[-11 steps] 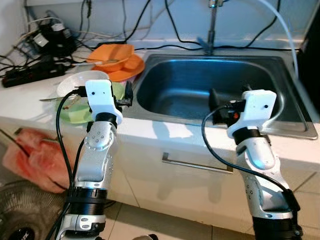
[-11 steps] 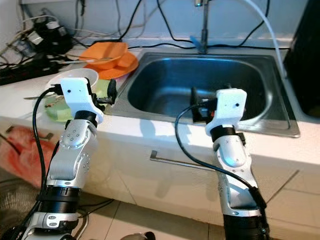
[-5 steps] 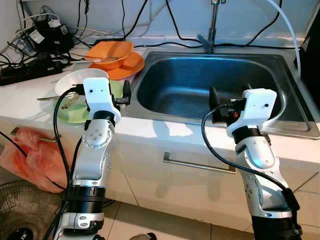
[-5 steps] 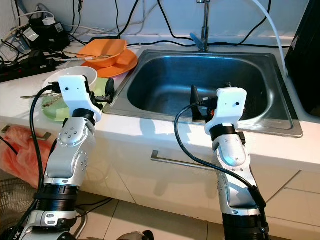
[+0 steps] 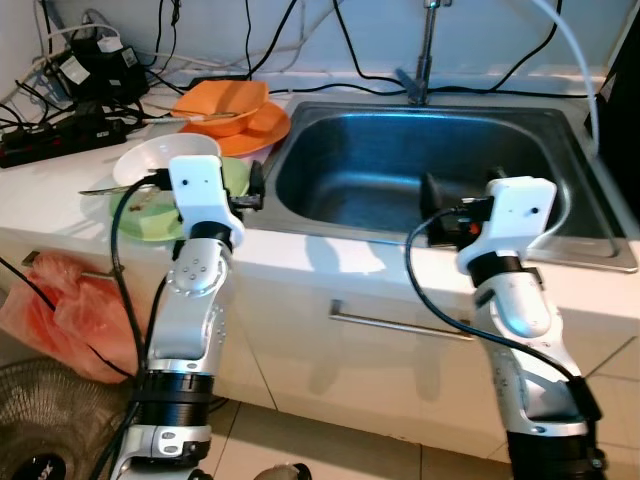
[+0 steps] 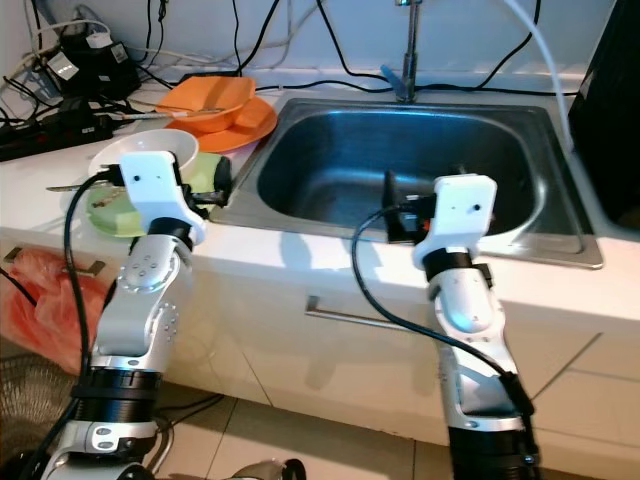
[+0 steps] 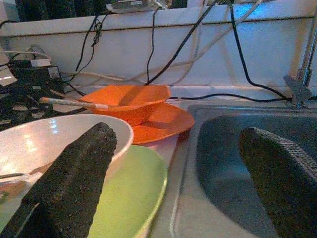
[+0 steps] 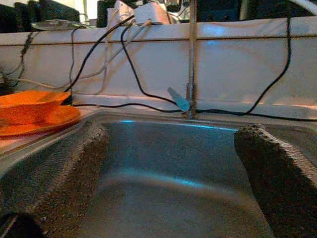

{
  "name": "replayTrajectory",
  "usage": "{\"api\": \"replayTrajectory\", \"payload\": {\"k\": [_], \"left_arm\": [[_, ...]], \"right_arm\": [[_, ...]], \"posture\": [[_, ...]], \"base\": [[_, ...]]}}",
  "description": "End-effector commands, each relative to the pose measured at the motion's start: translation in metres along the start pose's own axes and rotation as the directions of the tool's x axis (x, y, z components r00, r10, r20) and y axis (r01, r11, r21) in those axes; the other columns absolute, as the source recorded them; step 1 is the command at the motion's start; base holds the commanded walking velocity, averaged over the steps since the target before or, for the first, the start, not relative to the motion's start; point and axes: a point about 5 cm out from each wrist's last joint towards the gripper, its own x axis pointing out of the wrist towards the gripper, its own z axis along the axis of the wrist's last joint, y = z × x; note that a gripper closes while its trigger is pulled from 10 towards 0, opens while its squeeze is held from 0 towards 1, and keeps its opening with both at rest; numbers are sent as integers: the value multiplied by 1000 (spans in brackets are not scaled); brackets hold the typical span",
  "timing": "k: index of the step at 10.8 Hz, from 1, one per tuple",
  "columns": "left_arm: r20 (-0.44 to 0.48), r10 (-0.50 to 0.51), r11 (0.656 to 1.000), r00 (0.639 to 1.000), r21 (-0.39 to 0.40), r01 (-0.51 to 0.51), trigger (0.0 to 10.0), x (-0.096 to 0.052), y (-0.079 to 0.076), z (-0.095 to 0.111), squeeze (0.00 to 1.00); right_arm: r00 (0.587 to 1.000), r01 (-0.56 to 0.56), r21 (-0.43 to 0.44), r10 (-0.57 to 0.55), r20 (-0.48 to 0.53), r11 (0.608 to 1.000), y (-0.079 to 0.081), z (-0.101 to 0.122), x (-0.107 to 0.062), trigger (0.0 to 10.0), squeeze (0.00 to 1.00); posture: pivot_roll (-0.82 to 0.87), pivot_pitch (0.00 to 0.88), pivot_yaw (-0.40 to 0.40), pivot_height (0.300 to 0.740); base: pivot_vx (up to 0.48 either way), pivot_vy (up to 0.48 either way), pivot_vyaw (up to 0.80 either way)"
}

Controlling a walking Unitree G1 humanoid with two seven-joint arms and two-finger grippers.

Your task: Kitchen organization

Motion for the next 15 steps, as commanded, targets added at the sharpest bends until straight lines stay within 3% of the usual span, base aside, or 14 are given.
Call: {"api": "replayTrajectory", "payload": {"k": [1,11,13,15], "left_arm": [[-4,11,1000,1000,6,-11,10000,2,5,2,0],[26,-54,999,998,12,53,10000,2,-7,7,0],[70,-74,997,995,10,73,10000,2,-6,15,0],[133,-24,1000,991,13,22,10000,4,2,28,0]], "right_arm": [[1000,-10,4,10,17,1000,4,4,1,10000,0],[1000,20,-1,-20,22,1000,3,3,2,10000,0],[999,23,-5,-23,26,1000,3,4,3,10000,0],[999,18,-7,-18,32,1000,3,5,3,10000,0]], "posture": [[2,10,101,740],[8,8,110,740],[8,8,112,740],[5,7,109,740]], "base": [[0,0,0],[0,48,0],[0,0,0],[0,0,0]]}}
